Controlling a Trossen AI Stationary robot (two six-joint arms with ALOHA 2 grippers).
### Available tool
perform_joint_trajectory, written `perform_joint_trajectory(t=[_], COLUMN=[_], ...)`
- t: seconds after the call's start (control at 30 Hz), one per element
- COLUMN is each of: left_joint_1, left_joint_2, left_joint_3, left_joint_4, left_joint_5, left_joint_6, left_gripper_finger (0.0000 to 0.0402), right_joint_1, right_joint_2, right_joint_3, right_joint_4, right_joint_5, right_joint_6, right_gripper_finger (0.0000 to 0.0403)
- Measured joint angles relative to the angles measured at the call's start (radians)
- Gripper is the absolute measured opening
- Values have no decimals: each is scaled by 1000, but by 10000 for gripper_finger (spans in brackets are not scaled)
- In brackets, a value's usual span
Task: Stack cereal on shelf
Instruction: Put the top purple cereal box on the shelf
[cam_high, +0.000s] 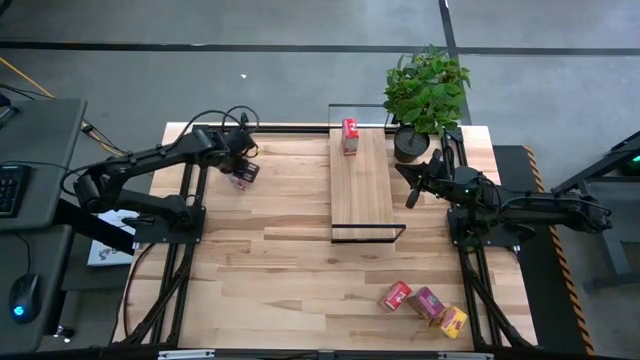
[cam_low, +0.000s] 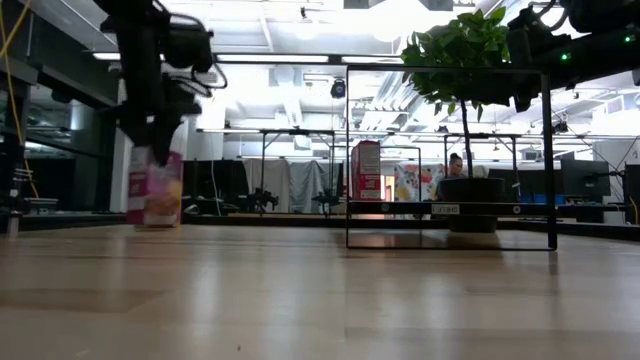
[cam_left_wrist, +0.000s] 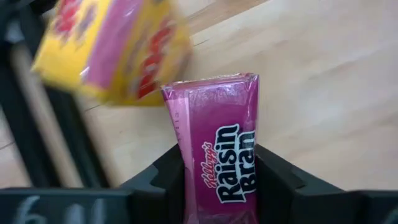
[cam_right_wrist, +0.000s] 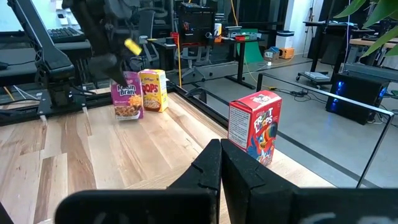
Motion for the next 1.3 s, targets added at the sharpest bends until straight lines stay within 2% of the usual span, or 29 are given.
perform_joint_trajectory(t=[0.17, 0.4, 0.5, 0.63, 0.83, 0.93, 1.1, 1.3], left_joint_1=[-50, -152, -188, -223, -259, -272, -283, -284], left_joint_2=[0, 66, 170, 361, 603, 700, 806, 830], left_joint_3=[135, 355, 447, 592, 810, 893, 978, 977], left_joint_4=[49, 271, 327, 316, 342, 380, 397, 391], left_joint_5=[94, 100, 101, 115, 298, 345, 321, 306], left_joint_6=[66, 325, 453, 602, 782, 838, 903, 925], left_gripper_finger=[110, 109, 109, 109, 109, 109, 108, 108], right_joint_1=[0, 0, 0, 0, 0, 0, 0, 0], right_joint_2=[0, 0, 0, 0, 0, 0, 0, 0], right_joint_3=[0, 0, 0, 0, 0, 0, 0, 0], right_joint_4=[0, 1, 2, 2, 1, 1, 0, -4], right_joint_5=[0, 0, 0, 0, 0, 0, 0, 0], right_joint_6=[0, 0, 0, 0, 0, 0, 0, 0], right_gripper_finger=[0, 0, 0, 0, 0, 0, 0, 0])
